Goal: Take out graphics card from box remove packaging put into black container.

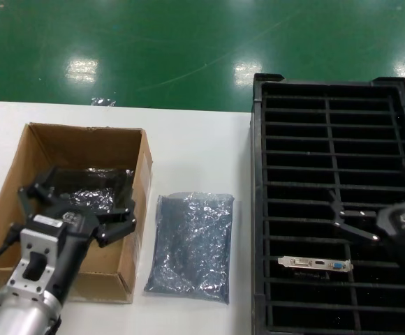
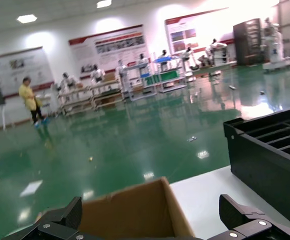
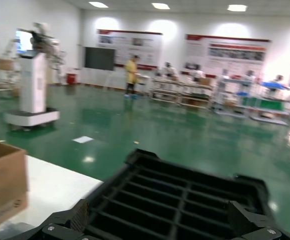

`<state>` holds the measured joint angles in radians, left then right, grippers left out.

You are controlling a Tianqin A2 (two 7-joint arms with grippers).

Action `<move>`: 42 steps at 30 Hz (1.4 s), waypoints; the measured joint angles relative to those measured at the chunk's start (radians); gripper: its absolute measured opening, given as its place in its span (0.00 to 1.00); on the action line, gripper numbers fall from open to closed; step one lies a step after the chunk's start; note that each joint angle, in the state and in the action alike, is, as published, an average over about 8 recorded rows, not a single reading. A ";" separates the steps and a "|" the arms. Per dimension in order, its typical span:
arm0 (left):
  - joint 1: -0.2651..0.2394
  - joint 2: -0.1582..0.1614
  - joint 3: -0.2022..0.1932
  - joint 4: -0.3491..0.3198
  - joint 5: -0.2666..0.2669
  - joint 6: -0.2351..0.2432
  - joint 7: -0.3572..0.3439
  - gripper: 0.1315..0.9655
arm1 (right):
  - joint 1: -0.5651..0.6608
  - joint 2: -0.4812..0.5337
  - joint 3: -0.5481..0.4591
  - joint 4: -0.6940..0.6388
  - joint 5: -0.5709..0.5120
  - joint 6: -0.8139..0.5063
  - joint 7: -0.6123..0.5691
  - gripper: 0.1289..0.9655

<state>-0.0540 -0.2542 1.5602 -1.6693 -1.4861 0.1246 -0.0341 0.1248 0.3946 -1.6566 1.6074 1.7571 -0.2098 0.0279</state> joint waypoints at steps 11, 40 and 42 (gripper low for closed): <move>0.040 -0.034 0.030 0.051 -0.233 -0.092 0.025 1.00 | -0.092 -0.070 0.042 -0.006 0.032 0.155 -0.021 1.00; 0.043 -0.037 0.032 0.056 -0.252 -0.100 0.027 1.00 | -0.100 -0.076 0.045 -0.006 0.034 0.168 -0.022 1.00; 0.043 -0.037 0.032 0.056 -0.252 -0.100 0.027 1.00 | -0.100 -0.076 0.045 -0.006 0.034 0.168 -0.022 1.00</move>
<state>-0.0107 -0.2909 1.5921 -1.6138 -1.7377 0.0247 -0.0067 0.0248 0.3188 -1.6112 1.6015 1.7915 -0.0416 0.0055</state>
